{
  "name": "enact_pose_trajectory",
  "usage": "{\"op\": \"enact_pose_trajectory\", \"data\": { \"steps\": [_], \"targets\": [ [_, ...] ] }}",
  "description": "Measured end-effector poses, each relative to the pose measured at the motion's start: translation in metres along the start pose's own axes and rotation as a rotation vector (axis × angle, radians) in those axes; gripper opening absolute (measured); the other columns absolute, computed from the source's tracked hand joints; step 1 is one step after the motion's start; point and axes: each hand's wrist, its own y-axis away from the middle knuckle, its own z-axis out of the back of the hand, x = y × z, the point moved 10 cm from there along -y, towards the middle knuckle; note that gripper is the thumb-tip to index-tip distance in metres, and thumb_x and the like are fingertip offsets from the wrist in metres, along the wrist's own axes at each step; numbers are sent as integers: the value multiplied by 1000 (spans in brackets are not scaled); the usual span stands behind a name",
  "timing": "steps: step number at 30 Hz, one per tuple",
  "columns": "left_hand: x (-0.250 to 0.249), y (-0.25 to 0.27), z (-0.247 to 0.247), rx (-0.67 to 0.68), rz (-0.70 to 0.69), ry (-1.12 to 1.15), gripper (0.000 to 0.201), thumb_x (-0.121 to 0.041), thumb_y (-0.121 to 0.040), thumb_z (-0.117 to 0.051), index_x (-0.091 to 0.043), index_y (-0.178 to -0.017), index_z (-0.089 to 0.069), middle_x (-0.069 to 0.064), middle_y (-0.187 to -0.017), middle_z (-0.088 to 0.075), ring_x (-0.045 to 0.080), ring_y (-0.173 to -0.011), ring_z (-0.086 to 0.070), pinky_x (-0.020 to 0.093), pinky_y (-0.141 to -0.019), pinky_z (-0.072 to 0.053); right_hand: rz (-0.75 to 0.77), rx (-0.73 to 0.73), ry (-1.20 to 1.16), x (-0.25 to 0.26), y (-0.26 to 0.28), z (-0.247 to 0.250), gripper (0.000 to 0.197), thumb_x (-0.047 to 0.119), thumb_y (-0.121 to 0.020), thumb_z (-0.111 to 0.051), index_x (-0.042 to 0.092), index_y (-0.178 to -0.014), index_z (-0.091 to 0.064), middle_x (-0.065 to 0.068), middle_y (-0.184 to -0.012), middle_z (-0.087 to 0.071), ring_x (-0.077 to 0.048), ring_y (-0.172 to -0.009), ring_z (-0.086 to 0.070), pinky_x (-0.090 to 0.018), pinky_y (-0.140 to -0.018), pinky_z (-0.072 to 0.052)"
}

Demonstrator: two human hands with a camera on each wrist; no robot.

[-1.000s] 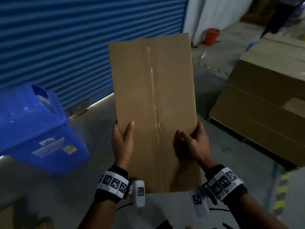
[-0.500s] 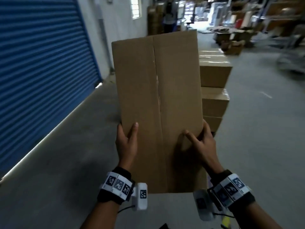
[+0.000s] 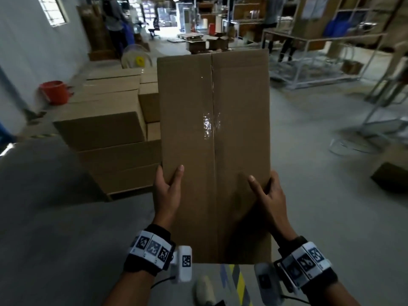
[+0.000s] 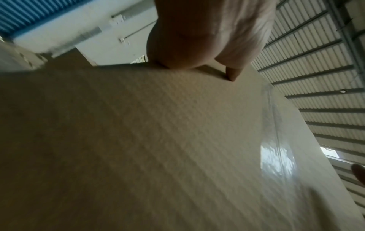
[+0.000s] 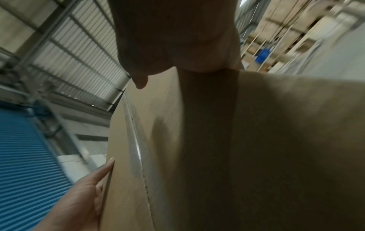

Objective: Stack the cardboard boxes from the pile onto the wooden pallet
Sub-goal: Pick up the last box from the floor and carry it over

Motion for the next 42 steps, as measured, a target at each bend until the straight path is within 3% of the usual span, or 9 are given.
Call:
{"op": "enact_pose_trajectory", "data": {
  "steps": [6,10,17,23,26,31,33,37,42],
  "targets": [
    [53,-78,-130,63,47,27,67,-53,-91,-67,-21,-146,-47,-1,-135,-61,15,-120,-61,44,-102,-53,-25,-61,48,-50,-120,41,73,76,-73,-56,36,-133,-48,18,-119,-64,-5,-107,-63,-44,-97,-53],
    [71,-146,-210,57,71,48,59,-40,-96,-63,-20,-148,-42,-2,-140,-55,9,-119,-57,20,-89,-48,-32,-69,80,-72,-224,50,67,75,-75,-57,41,-132,-47,22,-118,-63,-6,-109,-63,-46,-99,-52],
    [87,-265,-312,42,149,-7,79,-48,-94,-62,-16,-158,-26,5,-151,-47,17,-133,-49,26,-97,-44,-35,-66,106,-91,-382,50,77,75,-75,-54,33,-140,-45,16,-122,-63,-2,-109,-61,-40,-99,-52],
    [93,-354,-379,-17,98,15,60,-46,-94,-63,-22,-146,-45,-6,-133,-60,10,-119,-59,36,-100,-52,-27,13,33,-127,-512,33,71,73,-76,-56,40,-137,-43,26,-121,-58,1,-112,-59,-38,-101,-50],
    [100,-392,-409,-94,88,24,54,-41,-96,-62,-30,-145,-41,-19,-127,-54,0,-114,-55,26,-95,-48,5,87,-3,-146,-586,16,73,71,-77,-56,35,-139,-44,24,-123,-59,3,-113,-58,-35,-101,-49],
    [109,-449,-446,-293,124,-16,79,-41,-97,-60,-18,-160,-18,-1,-159,-33,11,-140,-34,33,-111,-36,33,269,-65,-171,-708,-24,91,68,-74,-59,25,-149,-31,19,-124,-56,-7,-117,-58,-43,-105,-48],
    [104,-463,-454,-370,130,-4,74,-39,-97,-61,-21,-158,-22,-7,-152,-39,6,-134,-40,29,-107,-40,40,359,-80,-169,-745,-41,91,67,-74,-61,23,-147,-30,22,-121,-56,-2,-114,-59,-43,-104,-48],
    [88,-478,-450,-562,41,-15,50,-28,-98,-62,-26,-144,-43,-14,-123,-57,-9,-101,-57,9,-75,-50,87,564,-90,-162,-799,-89,83,66,-76,-63,30,-143,-31,14,-130,-58,-7,-116,-60,-47,-103,-49],
    [90,-469,-418,-858,15,9,47,-25,-99,-63,-28,-143,-46,-15,-130,-57,0,-116,-58,24,-93,-51,175,824,-92,-144,-820,-172,81,65,-76,-61,29,-143,-32,15,-128,-57,-3,-112,-60,-40,-97,-52]
  ]
}}
